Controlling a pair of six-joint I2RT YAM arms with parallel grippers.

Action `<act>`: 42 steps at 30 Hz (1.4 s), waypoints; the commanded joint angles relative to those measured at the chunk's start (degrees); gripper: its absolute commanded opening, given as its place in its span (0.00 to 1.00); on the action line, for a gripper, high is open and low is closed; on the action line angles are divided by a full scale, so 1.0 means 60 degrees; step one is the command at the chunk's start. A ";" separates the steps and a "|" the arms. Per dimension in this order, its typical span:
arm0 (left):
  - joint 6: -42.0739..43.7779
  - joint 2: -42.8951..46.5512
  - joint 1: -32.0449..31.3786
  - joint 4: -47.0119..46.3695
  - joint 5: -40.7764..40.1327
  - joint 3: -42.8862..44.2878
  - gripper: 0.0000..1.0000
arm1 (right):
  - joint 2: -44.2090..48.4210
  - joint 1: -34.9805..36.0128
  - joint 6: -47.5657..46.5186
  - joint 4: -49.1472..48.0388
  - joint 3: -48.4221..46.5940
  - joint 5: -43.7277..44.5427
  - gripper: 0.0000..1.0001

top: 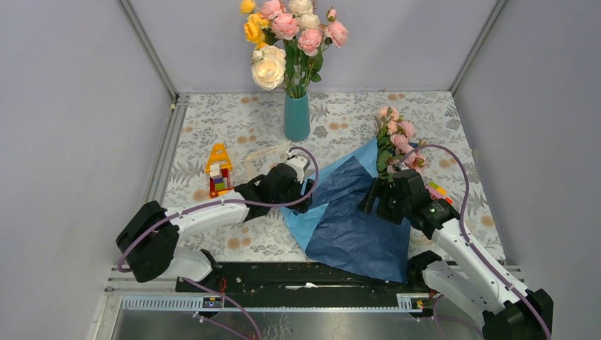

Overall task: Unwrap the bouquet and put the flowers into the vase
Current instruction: Unfold the wrapping paper at the center of the board.

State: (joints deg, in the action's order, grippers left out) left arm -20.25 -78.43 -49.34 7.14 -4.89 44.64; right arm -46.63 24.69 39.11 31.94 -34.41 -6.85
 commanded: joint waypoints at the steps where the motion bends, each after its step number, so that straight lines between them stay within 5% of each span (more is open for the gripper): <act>1: -0.0364 0.0040 0.0039 -0.0805 0.0439 -0.0132 0.66 | -0.0070 -0.0039 -0.0200 -0.0456 0.0035 -0.0220 0.82; 14: -0.0386 -0.0214 0.0036 -0.1104 0.1249 -0.0274 0.42 | -0.0279 -0.0038 -0.0183 -0.0602 0.0143 -0.0108 0.82; 20: -0.0413 0.0118 0.0034 -0.0926 0.1184 -0.0095 0.08 | -0.0401 -0.0038 -0.0307 -0.0561 0.0042 -0.0025 0.82; 31: 0.0526 0.0973 0.0358 -0.0002 -0.0472 0.1187 0.00 | -0.0422 -0.0042 -0.0748 -0.0053 -0.0475 0.0649 0.83; 42: 0.0739 0.0791 0.1610 -0.0796 -0.1374 0.1236 0.00 | -0.1568 0.0112 -0.0488 -0.2201 -0.0697 0.0123 0.78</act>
State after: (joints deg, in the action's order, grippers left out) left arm -17.50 -73.47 -42.13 6.96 -9.65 50.37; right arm -53.04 24.71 36.05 25.17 -35.38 -4.80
